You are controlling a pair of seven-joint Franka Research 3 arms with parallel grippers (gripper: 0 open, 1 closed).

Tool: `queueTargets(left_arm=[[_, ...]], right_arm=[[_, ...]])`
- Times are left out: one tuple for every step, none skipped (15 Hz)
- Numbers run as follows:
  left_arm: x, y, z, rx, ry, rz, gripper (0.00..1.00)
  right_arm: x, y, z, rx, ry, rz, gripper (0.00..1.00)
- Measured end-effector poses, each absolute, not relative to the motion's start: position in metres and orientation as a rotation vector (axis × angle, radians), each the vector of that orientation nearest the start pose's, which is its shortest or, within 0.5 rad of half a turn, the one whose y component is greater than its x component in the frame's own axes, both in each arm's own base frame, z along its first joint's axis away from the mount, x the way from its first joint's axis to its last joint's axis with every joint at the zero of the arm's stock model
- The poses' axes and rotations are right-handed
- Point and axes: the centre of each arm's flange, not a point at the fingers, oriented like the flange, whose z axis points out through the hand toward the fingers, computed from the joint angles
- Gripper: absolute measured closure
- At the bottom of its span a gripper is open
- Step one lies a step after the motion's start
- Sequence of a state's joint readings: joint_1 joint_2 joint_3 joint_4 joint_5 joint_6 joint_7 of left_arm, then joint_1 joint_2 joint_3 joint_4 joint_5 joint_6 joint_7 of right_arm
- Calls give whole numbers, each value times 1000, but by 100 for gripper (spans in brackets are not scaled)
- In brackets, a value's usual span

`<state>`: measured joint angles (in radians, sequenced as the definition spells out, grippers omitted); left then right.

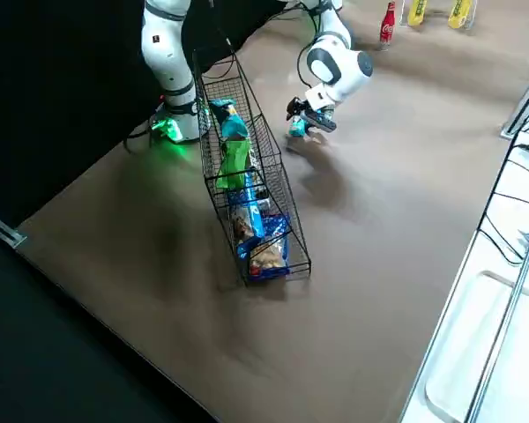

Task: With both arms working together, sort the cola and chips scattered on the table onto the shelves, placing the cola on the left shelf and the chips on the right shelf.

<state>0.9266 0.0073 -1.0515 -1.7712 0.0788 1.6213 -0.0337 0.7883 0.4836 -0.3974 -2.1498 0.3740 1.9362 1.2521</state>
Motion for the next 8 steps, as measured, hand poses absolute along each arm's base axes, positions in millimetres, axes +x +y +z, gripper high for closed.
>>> queueTargets(left_arm=[[536,-90,515,-3037,195,278,0],[527,-119,494,-3027,239,335,0],[518,-143,473,-3018,273,371,0],[508,-163,452,-3012,297,390,0],[500,-176,431,-3009,311,403,0],[492,-184,412,-3019,314,426,0],[484,-190,396,-3036,315,456,0],[478,-195,383,-3049,304,471,0]], right_arm=[[446,199,157,-2880,1830,891,34],[445,199,156,-2880,1831,893,36],[445,199,156,-2879,1832,895,37],[445,198,156,-2878,1833,895,46],[445,198,156,-2876,1835,896,57],[445,198,156,-2872,1837,897,67],[445,198,156,-2867,1840,898,73],[446,197,157,-2862,1843,900,76]])
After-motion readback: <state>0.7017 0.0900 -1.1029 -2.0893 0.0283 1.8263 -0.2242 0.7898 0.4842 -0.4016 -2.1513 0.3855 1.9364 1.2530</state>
